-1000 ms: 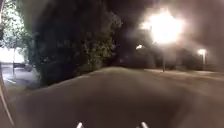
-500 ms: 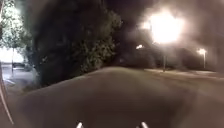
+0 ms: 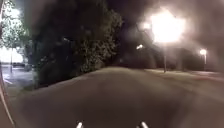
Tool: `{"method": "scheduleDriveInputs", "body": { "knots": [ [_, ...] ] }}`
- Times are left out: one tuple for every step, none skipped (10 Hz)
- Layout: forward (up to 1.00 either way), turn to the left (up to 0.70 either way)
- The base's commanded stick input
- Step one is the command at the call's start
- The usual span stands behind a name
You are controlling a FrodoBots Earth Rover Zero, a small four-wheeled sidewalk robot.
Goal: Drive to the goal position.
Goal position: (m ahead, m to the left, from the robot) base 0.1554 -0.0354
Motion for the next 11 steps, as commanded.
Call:
{"method": "scheduleDriveInputs", "body": {
  "knots": [
    [0.5,0.0],
    [0.5,0.0],
    [0.5,0.0],
    [0.5,0.0],
    [0.5,0.0],
    [0.5,0.0],
    [0.5,0.0],
    [0.5,0.0],
    [0.5,0.0],
    [0.5,0.0],
    [0.5,0.0]
  ]
}}
